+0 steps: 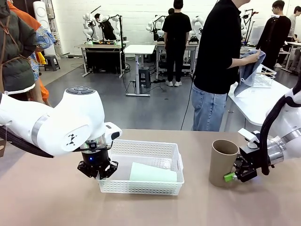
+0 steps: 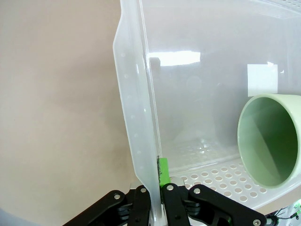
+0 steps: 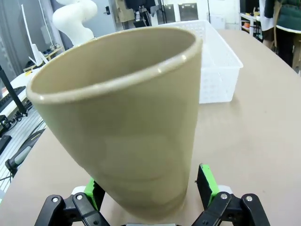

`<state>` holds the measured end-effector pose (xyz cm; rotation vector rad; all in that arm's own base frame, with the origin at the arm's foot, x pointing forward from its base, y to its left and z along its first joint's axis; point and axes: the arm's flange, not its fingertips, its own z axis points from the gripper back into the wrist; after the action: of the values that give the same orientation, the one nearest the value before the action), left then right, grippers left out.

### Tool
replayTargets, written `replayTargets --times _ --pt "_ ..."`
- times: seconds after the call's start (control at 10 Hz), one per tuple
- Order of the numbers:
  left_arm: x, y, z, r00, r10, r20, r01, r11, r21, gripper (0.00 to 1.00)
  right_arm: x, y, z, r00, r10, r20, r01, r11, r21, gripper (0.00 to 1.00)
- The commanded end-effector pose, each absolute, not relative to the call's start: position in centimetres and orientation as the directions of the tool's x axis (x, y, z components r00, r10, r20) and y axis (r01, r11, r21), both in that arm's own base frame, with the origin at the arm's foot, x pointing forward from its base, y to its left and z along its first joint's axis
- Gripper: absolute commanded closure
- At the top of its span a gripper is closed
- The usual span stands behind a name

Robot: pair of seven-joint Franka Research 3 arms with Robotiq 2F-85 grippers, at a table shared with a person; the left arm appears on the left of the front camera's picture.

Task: Clean and organize the cups into the basket.
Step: Pick up the Reusable plastic cup from the right side of the table and stack it inside the Organizing basket in the center of the table.

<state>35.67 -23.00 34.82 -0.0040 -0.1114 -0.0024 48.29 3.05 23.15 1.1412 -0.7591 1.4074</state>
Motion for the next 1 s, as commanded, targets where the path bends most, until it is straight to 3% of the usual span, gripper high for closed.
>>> replayTargets --times 0.0,0.4,0.5,0.6,0.7,0.8,0.9 --pt "35.55 -23.06 34.68 0.992 -0.010 0.124 0.010 1.000 0.004 1.00 47.79 4.08 23.72 0.015 0.310 0.951 -0.979 -0.190 0.077 0.00" --pt "35.55 -23.06 34.68 0.992 -0.010 0.124 0.010 1.000 0.004 1.00 47.48 4.29 23.67 -0.043 0.291 0.956 -0.971 -0.238 0.029 0.00" --pt "35.55 -23.06 34.68 0.992 -0.010 0.124 0.010 1.000 0.004 1.00 47.47 4.27 23.65 -0.044 0.294 0.955 -0.970 -0.242 0.030 0.59" --pt "35.55 -23.06 34.68 0.992 -0.010 0.124 0.010 1.000 0.004 1.00 47.47 4.26 23.60 -0.043 0.294 0.955 -0.970 -0.242 0.031 0.59" --pt "35.55 -23.06 34.68 0.992 -0.010 0.124 0.010 1.000 0.004 1.00 47.44 4.23 23.53 -0.040 0.293 0.955 -0.970 -0.239 0.033 1.00" --pt "35.55 -23.06 34.68 0.992 -0.010 0.124 0.010 1.000 0.004 1.00 47.45 4.18 23.52 -0.035 0.292 0.956 -0.971 -0.238 0.037 0.63" --pt "35.55 -23.06 34.68 0.992 -0.010 0.124 0.010 1.000 0.004 1.00 47.33 4.11 23.63 -0.020 0.285 0.958 -0.972 -0.232 0.048 1.00"
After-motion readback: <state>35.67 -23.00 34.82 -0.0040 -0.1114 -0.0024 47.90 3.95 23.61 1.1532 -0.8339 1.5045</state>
